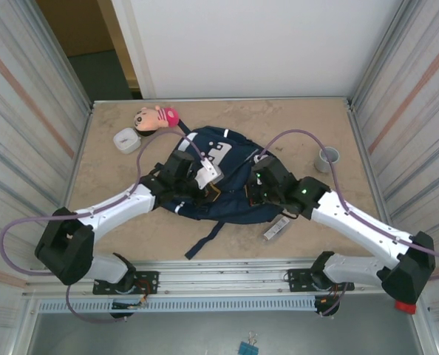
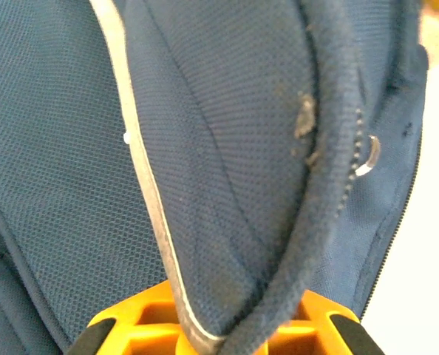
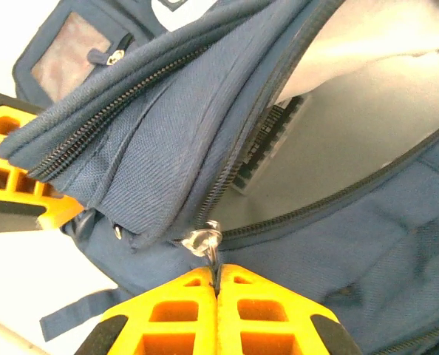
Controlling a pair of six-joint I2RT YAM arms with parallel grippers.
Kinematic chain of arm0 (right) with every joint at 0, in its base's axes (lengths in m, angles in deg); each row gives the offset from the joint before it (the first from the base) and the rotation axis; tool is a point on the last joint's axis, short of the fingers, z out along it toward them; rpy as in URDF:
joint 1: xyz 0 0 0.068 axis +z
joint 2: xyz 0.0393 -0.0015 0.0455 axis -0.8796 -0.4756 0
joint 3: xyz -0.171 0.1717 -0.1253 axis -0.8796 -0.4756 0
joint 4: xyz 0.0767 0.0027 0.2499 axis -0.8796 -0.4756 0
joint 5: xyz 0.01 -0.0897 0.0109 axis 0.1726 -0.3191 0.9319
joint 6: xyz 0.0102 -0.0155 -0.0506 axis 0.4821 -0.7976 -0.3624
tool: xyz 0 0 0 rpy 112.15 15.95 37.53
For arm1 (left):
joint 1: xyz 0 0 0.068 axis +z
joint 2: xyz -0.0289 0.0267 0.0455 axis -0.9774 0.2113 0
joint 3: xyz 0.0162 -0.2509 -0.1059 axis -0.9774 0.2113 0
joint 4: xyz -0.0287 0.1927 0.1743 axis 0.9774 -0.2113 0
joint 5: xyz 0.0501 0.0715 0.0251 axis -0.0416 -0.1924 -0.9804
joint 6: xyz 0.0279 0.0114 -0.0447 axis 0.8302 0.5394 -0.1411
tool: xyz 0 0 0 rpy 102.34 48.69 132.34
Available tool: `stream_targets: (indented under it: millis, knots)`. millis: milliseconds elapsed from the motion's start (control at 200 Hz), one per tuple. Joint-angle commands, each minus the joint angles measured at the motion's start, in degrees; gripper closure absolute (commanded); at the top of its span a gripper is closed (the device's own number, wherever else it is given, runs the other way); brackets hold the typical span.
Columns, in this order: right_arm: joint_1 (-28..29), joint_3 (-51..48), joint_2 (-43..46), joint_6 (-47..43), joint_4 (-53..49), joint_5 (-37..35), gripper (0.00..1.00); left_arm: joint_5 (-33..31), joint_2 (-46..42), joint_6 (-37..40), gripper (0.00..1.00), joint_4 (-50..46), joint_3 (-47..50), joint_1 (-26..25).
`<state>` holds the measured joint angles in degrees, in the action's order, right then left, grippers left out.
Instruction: Pack the student bag
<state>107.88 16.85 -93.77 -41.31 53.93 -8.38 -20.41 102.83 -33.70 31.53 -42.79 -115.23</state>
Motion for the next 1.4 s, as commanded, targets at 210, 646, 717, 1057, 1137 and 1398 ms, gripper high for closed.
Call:
stream_targets:
  millis: [210, 646, 717, 1057, 1137, 1398]
  knots:
    - [-2.0, 1.9, -6.1, -6.9, -0.5, 22.0, 1.00, -5.3, -10.5, 3.8, 0.39, -4.1, 5.0, -4.4]
    - [-7.6, -3.4, -1.9, -1.1, 4.6, 26.8, 0.84, -25.7, -13.8, 24.7, 0.24, 7.9, 12.6, -20.1]
    - [-8.0, -4.1, -1.2, -0.6, 4.9, 27.4, 0.82, -27.7, -11.0, 26.6, 0.27, 12.1, 13.4, -21.2]
    - [-10.1, -8.9, 5.8, 3.3, 5.4, 27.0, 0.67, -32.4, -2.8, 20.8, 0.96, 23.7, 14.2, -21.2]
    - [-9.7, -8.9, 6.6, 4.6, 3.5, 25.5, 0.64, -29.9, -5.2, 17.3, 1.00, 22.4, 14.8, -20.6]
    - [-1.3, -8.9, 5.4, 11.3, 2.6, 18.1, 0.55, -17.1, -12.9, 6.9, 1.00, 18.4, 15.7, -14.5]
